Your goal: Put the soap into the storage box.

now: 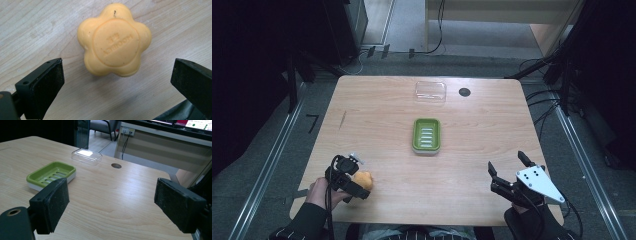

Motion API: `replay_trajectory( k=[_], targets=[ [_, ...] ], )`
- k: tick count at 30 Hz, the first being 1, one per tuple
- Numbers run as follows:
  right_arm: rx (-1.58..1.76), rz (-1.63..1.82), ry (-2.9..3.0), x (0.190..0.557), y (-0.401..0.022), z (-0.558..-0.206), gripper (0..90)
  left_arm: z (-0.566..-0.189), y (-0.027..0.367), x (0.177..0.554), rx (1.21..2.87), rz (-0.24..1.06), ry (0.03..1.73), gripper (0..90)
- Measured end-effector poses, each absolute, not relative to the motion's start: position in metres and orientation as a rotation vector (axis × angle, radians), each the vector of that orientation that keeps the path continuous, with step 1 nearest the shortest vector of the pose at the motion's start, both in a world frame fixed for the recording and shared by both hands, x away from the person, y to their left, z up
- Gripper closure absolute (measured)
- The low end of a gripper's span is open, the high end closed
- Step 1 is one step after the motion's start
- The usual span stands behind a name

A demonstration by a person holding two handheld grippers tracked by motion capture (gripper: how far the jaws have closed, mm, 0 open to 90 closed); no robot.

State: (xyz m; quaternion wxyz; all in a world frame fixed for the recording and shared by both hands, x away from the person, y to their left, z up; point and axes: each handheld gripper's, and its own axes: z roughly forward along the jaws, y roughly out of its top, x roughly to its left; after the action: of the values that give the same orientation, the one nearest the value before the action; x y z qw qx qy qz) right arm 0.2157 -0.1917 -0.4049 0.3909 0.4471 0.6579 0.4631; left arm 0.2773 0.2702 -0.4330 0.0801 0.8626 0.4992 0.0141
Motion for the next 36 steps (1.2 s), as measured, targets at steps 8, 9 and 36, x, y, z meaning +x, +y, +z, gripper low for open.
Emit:
replay_trajectory(
  k=[8,9,36],
  targets=[
    [1.143,1.174,1.668,0.216,-0.192,-0.405,13.1,-0.434,0.268,0.287,2.569,0.027,1.486,0.0],
    [1.144,1.175,1.667,0.216,-0.192,-0.405,13.1,-0.434,0.268,0.287,2.565,0.027,1.490,0.0],
    [1.146,1.175,1.667,0.215,-0.193,-0.405,13.1,-0.446,0.263,0.300,2.608,0.019,1.503,19.3]
  ],
)
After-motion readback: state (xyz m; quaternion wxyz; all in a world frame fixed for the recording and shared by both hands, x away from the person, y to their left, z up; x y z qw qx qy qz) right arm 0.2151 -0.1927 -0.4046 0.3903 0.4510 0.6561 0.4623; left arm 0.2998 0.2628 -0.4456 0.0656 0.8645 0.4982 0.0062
